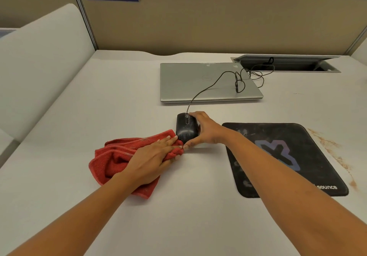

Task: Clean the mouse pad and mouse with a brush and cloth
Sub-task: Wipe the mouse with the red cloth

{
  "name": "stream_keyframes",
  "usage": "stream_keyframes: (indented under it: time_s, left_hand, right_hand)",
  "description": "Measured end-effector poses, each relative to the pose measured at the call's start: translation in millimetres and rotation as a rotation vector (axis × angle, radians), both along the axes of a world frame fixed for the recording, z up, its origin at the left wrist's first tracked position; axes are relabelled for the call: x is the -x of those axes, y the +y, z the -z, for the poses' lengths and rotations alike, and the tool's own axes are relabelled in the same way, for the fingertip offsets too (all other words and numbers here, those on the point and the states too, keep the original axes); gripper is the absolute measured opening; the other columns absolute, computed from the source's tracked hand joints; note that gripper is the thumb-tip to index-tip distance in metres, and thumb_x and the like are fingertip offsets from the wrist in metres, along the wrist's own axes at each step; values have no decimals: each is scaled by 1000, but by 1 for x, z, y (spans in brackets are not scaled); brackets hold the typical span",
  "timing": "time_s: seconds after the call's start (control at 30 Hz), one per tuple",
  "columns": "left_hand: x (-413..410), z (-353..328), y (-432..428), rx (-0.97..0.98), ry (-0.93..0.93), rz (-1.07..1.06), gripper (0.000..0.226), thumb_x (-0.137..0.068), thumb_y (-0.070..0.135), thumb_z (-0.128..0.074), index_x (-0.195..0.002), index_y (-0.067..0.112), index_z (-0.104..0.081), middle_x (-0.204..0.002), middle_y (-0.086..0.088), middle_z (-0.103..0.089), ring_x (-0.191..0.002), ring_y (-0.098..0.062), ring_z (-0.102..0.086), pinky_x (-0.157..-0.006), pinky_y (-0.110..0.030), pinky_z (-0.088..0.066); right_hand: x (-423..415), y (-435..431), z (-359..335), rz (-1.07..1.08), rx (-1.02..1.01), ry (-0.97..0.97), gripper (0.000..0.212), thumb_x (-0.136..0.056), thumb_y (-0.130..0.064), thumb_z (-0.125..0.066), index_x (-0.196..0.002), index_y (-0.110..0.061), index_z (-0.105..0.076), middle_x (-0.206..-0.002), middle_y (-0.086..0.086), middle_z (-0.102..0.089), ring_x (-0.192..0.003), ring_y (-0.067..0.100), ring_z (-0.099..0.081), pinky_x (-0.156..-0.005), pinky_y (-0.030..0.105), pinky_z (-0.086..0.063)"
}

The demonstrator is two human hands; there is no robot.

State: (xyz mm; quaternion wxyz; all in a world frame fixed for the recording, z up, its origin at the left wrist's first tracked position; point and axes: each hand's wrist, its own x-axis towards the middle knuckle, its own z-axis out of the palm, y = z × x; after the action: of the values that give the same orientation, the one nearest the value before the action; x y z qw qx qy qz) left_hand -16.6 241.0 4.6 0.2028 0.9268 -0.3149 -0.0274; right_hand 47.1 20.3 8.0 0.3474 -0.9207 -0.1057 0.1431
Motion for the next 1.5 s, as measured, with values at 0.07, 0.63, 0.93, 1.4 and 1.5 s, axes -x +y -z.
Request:
stream_keyframes:
  time_s: [0.07,0.63,0.93,1.4,1.5]
  left_hand:
    - [3,-6,0,68,11,-35,42,-93,48,-37,-133,39,-45,-145,20,-35,-133,1,-33,-100,-17,-30]
    - [-11,-64,-76,1489,744,-618,16,-90,27,-56,-89,14,-66,-75,-1,-73,-67,-14,-69,-60,-24,-57]
    - [-51,-31,-49,893,392,-406,47,-81,35,-67,-123,20,-54,-115,7,-60,-112,-8,-52,-89,-16,-38]
    - [-87,-4,-37,198,346,-20,133,-42,62,-71,-148,25,1,-152,0,-23,-138,-18,-21,-117,-42,-12]
    - [-87,-2,-37,251,279,4,128,-37,70,-65,-146,27,-12,-141,6,-38,-127,-17,-36,-110,-36,-24]
  right_hand:
    - [2,0,1,1,-5,-9,111,-58,-39,-84,-144,-18,-17,-146,1,-20,-134,20,-27,-105,26,-27]
    - [61,16,-44,241,-1056,359,55,-74,-49,-60,-117,-15,-58,-111,6,-69,-100,20,-67,-81,30,-56]
    - [40,-28,-87,665,-776,78,25,-71,4,-67,-87,-15,-63,-81,8,-67,-65,20,-64,-61,28,-56]
    - [-18,8,-83,256,481,-380,25,-81,-19,-58,-105,-22,-64,-100,6,-67,-96,27,-59,-80,33,-43]
    - [-20,16,-64,217,424,-299,33,-80,-12,-56,-112,-16,-62,-108,11,-65,-101,30,-58,-83,32,-43]
